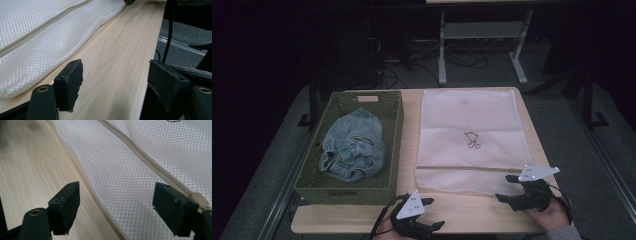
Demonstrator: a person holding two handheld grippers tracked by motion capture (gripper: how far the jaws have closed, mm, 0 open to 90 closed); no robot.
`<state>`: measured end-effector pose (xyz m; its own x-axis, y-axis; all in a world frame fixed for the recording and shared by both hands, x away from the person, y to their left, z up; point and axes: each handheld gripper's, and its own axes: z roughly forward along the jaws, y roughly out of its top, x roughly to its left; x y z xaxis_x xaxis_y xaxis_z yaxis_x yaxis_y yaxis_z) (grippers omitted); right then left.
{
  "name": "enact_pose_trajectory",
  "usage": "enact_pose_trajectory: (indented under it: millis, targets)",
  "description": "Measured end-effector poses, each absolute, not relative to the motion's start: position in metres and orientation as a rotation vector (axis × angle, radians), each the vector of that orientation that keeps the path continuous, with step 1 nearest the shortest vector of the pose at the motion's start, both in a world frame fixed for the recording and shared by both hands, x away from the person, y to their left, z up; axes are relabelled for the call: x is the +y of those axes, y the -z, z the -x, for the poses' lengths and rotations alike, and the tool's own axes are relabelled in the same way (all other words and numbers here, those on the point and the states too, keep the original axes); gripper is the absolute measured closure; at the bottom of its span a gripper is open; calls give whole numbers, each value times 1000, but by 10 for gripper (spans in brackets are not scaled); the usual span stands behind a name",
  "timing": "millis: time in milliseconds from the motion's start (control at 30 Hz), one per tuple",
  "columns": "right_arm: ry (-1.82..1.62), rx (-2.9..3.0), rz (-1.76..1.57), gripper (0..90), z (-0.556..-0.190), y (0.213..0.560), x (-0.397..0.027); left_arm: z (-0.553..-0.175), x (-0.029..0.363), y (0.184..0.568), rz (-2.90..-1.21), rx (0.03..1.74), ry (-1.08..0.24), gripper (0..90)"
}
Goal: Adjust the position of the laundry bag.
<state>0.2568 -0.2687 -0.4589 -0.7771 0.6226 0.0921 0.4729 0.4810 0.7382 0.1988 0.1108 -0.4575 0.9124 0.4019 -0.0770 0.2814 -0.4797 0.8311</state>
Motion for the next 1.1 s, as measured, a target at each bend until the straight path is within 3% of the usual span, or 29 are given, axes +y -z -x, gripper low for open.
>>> enact_pose_trajectory:
  millis: [500,1033,1100]
  targets:
    - [-1169,2556,-922,227,-281,452,-237,-202,111,460,-2089,515,-164,281]
    - [-1007,2678,-899,426,-323,463,-192,-201,107,463,-2093,515,-153,281]
    - [-974,2657,-858,501,-322,464,-190,-201,107,463,-2097,509,-151,281]
